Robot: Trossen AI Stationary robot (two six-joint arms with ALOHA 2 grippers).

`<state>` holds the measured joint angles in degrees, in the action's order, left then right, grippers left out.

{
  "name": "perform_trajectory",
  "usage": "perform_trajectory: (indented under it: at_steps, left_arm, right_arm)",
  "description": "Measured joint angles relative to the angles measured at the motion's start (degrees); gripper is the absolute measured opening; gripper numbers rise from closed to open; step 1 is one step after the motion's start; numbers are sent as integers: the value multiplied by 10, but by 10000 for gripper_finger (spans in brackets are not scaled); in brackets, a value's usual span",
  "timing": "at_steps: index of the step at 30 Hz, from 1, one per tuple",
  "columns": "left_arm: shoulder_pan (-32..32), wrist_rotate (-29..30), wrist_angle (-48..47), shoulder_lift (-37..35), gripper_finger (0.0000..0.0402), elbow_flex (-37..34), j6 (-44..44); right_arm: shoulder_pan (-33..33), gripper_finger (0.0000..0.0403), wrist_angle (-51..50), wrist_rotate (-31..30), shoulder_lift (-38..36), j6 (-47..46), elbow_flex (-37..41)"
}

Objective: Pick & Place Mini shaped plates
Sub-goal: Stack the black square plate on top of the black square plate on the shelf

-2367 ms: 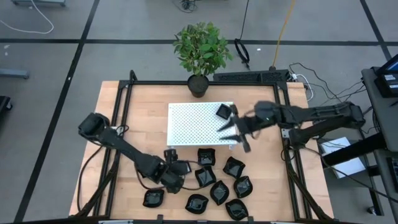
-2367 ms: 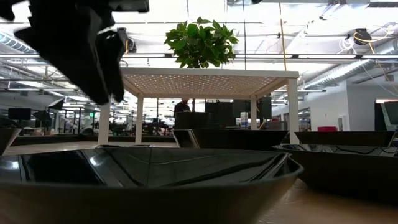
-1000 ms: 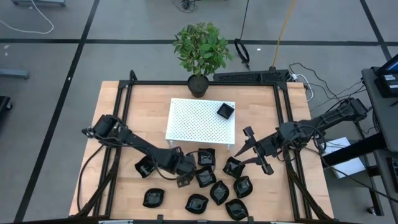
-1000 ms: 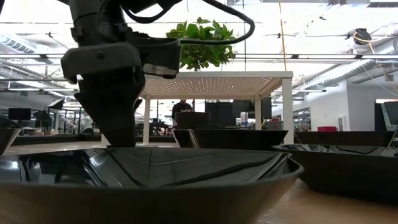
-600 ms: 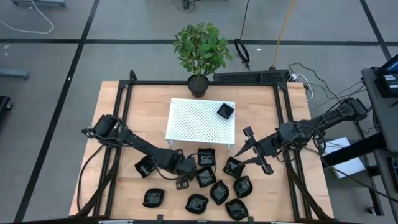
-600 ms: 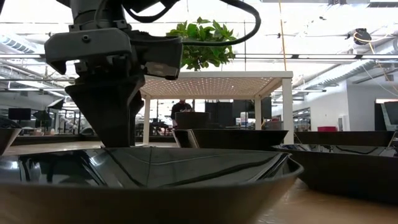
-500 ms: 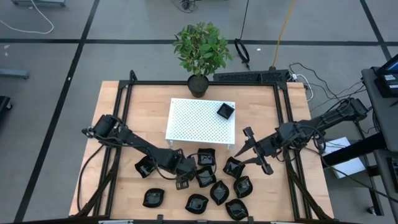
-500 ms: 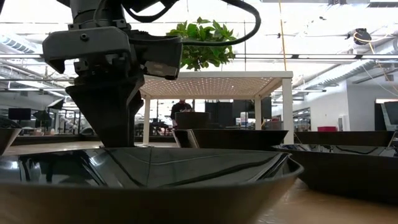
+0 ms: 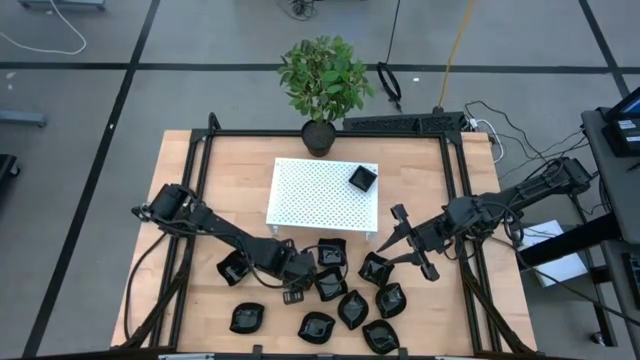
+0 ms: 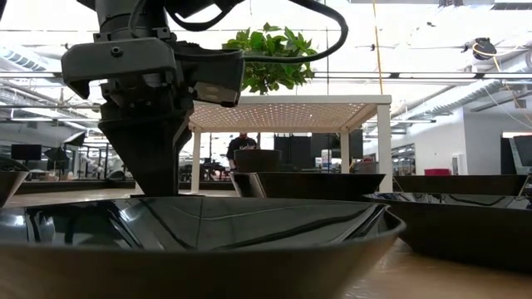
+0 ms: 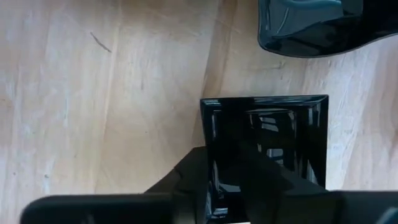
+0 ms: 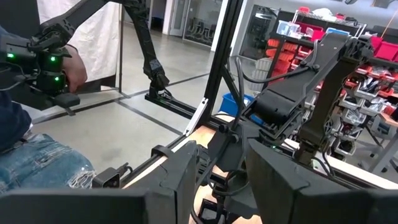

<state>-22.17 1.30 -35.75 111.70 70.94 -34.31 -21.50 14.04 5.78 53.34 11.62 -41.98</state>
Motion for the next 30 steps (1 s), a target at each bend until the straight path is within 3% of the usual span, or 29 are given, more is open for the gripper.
perform_trajectory:
  at_steps: [10,20,25,30]
  left_arm:
    - [-1,-29,-3,-29,8,-2,-21]
    - [-26,18,-3,-118,6,-2,-14]
    - [-51,107,21,-185,4,-2,57]
    - [-66,332,153,-233,5,-1,227]
  right_arm:
    - [0,130,-8,0,0,0,0]
    - [0,130,-8,0,0,-4,0]
    - [0,130,-10,0,0,-4,0]
    - [0,130,-10,-34,1,-1,0]
